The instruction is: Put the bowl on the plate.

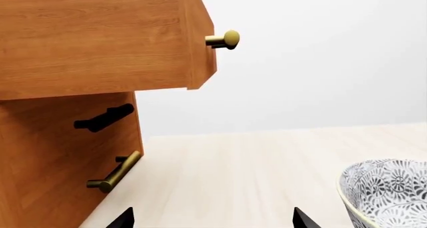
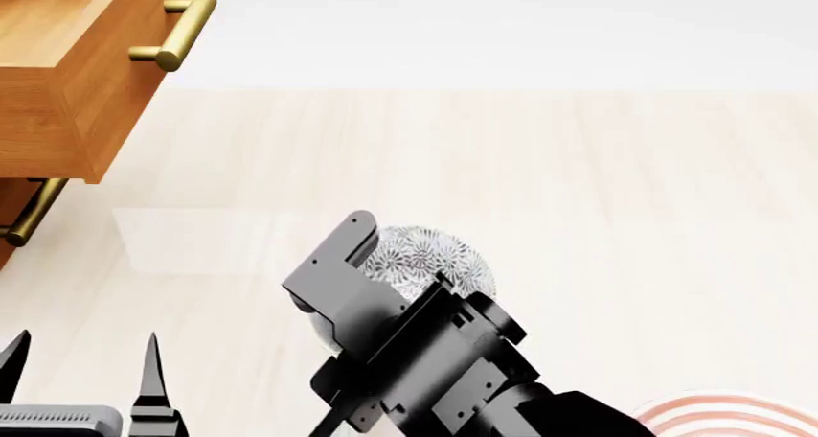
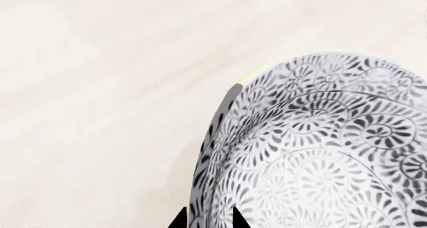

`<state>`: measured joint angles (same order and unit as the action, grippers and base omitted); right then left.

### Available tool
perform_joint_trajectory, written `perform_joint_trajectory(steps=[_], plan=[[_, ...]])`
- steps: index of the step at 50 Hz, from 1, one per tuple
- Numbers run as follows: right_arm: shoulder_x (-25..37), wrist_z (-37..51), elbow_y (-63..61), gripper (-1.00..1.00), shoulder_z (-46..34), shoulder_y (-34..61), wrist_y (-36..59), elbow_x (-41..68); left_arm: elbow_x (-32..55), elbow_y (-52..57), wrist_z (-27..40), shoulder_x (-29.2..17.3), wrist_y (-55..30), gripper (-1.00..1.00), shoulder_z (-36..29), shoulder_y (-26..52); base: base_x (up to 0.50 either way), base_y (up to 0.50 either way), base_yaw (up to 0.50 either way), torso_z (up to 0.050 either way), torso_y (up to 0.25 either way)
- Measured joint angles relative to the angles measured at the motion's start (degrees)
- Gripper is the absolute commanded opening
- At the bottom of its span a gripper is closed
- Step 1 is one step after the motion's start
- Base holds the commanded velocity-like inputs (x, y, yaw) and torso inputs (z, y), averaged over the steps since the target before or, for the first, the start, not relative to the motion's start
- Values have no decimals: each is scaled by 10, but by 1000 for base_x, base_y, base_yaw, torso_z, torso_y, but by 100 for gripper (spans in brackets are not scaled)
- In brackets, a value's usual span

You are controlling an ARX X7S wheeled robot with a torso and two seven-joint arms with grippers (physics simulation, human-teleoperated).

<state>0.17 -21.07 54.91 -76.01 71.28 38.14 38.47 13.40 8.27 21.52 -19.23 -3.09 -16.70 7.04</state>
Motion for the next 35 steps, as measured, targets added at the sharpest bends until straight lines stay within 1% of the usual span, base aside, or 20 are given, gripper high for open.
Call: perform_joint_trajectory(steps=[9,14,35], plan=[[1,7,0,-100,-12,5,-5,9,1,0,0,-1,-1,100,-2,2,0,0,0,0,0],[13,18,-23,-100,-16,7,-1,15,2,0,0,-1,-1,100,-2,2,0,0,0,0,0],[138,137,-253,-100,-18,27,70,40,6,0,2,-3,1,100,-3,2,0,0,0,0,0]])
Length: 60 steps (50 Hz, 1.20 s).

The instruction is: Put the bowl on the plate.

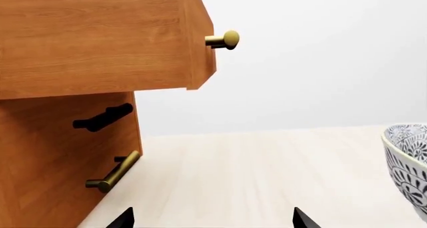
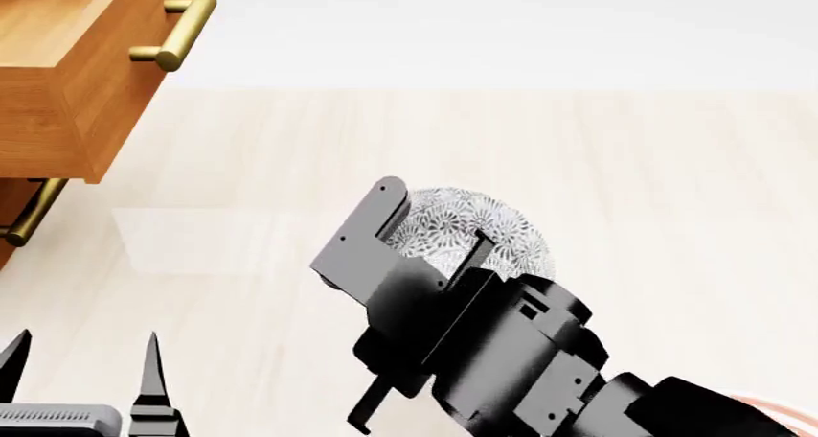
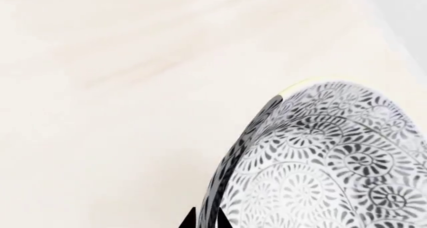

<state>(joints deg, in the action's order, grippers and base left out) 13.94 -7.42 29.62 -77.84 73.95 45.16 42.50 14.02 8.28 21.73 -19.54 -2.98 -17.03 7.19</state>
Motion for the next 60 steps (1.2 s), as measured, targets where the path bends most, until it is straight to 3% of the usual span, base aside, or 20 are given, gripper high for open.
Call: perform_joint_trajectory(steps=[31,60], plan=[[119,115,-246,-100,-35,61,177,14,4,0,0,-3,-2,100,-5,5,0,0,0,0,0],[238,206,-428,-100,63,73,293,132,7,-5,1,-5,-1,100,-10,7,0,0,0,0,0]])
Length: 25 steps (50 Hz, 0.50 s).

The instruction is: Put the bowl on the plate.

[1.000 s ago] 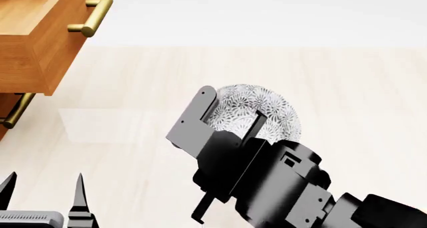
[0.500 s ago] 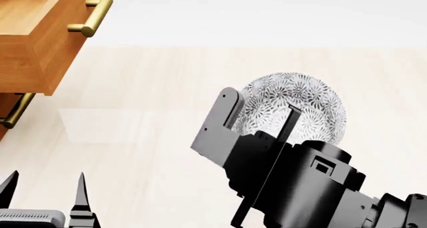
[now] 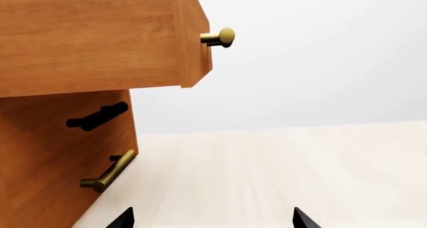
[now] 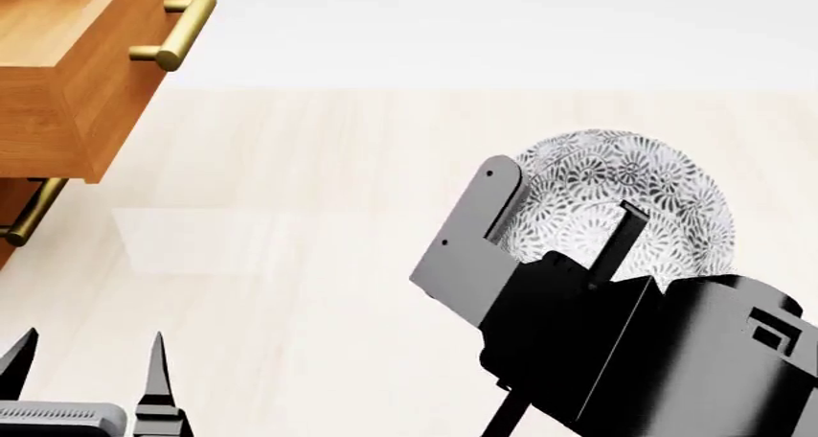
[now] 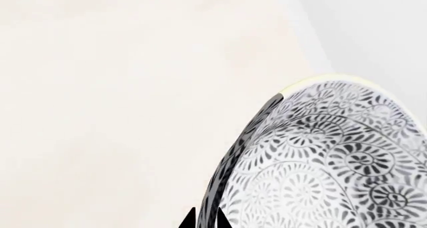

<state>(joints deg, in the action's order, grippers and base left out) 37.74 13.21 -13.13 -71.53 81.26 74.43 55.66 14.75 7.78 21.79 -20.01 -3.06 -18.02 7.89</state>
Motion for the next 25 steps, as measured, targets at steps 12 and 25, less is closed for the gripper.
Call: perform_joint_trajectory(steps=[12,25], plan=[[46,50,-55,-100,42,-23,23,54,2,-3,0,-1,1,100,-1,2,0,0,0,0,1],[98,121,-113,-100,89,-63,33,121,3,-5,-1,-1,1,100,-4,5,0,0,0,0,0]])
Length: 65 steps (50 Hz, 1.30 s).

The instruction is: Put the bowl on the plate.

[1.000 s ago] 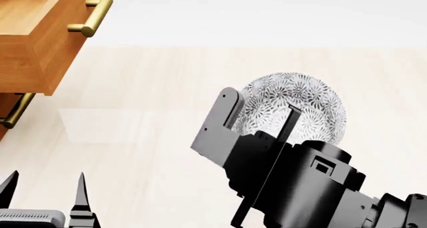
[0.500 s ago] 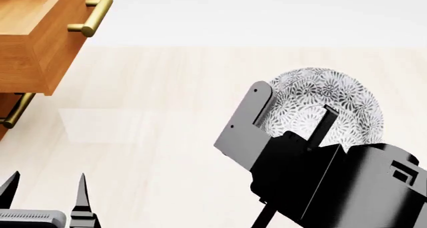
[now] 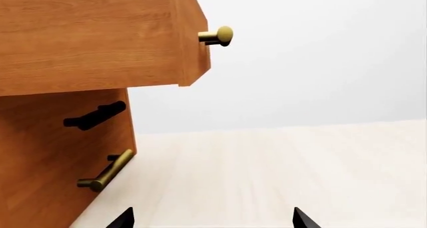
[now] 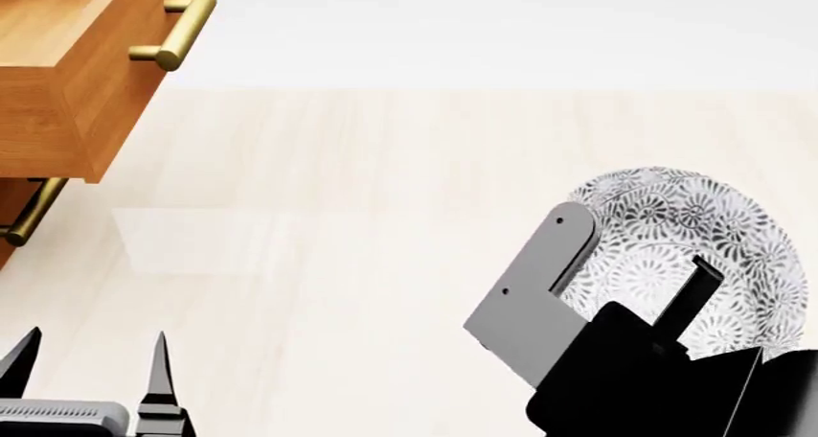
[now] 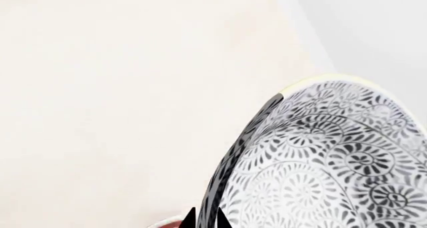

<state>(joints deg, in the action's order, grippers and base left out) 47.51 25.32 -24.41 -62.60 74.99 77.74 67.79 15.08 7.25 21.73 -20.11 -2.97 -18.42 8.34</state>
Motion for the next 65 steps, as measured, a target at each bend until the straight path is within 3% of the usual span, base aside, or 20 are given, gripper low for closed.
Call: perform_joint_trajectory(steps=[21,65], plan=[[94,92,-59,-100,65,-63,-36,90,1,-5,-1,0,1,100,-5,4,0,0,0,0,0],[205,58,-46,-100,71,-171,-146,91,5,-12,1,-2,3,100,-11,10,0,0,0,0,0]])
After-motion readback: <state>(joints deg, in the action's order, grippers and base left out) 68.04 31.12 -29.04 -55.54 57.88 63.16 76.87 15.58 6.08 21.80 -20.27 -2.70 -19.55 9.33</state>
